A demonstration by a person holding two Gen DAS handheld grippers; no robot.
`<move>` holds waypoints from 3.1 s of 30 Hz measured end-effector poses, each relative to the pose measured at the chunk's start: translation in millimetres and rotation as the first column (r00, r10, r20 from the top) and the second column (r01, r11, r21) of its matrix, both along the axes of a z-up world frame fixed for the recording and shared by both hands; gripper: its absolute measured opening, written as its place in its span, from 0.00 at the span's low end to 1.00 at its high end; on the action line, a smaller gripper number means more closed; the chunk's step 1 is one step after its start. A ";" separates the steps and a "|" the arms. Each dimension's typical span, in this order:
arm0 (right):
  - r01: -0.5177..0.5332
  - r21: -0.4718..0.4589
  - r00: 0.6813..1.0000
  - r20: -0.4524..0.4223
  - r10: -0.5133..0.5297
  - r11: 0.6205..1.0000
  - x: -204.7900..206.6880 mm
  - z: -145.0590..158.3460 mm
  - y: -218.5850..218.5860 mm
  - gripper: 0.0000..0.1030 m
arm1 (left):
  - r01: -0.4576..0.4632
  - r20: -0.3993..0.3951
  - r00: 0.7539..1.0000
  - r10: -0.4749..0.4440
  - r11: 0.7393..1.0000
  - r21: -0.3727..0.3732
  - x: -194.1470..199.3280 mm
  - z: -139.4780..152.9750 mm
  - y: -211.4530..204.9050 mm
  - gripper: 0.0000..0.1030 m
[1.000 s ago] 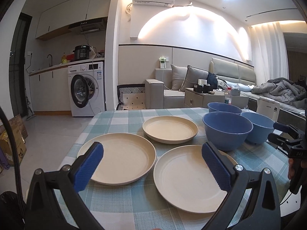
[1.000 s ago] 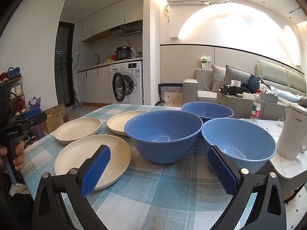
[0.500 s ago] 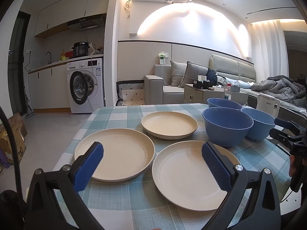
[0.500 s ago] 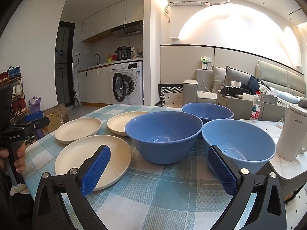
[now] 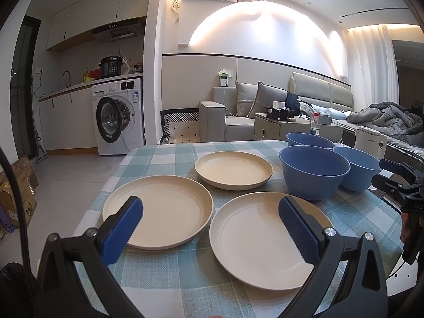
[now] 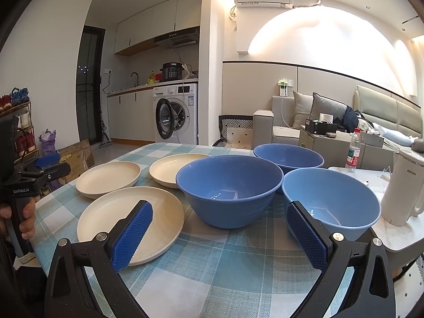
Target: Organize plates and bowls
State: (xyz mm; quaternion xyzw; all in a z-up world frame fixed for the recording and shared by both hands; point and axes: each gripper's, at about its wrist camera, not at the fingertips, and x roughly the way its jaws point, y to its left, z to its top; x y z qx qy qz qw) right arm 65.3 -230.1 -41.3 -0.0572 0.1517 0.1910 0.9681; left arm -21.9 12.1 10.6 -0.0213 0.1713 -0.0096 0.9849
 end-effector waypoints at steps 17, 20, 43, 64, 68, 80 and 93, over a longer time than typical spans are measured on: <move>-0.052 -0.047 0.998 -0.041 0.050 0.998 6.1 12.7 40.6 1.00 | -0.002 -0.032 0.999 0.002 1.000 0.013 -0.5 10.2 0.4 1.00; -0.062 -0.051 0.997 -0.053 0.060 0.997 9.1 16.8 50.2 1.00 | -0.020 -0.039 0.999 0.020 1.000 0.013 0.1 11.9 4.8 1.00; -0.119 -0.116 0.985 -0.137 0.103 0.986 53.2 40.9 140.3 1.00 | -0.084 -0.075 0.993 0.089 0.994 0.073 20.2 29.7 24.5 1.00; -0.194 -0.036 0.952 -0.248 0.179 0.980 108.8 31.0 185.3 1.00 | -0.186 -0.115 0.976 0.185 0.983 0.003 57.6 20.3 74.4 1.00; -0.210 -0.035 0.942 -0.276 0.193 0.977 117.6 25.4 195.6 1.00 | -0.205 -0.136 0.970 0.203 0.979 0.004 65.1 12.7 83.5 1.00; -0.226 -0.067 0.915 -0.356 0.188 0.972 142.4 13.7 222.8 1.00 | -0.227 -0.201 0.955 0.217 0.974 -0.026 78.8 -8.8 99.7 1.00; -0.285 -0.081 0.870 -0.441 0.222 0.955 174.1 -4.9 258.0 1.00 | -0.260 -0.289 0.925 0.248 0.966 -0.004 91.1 -30.5 117.9 1.00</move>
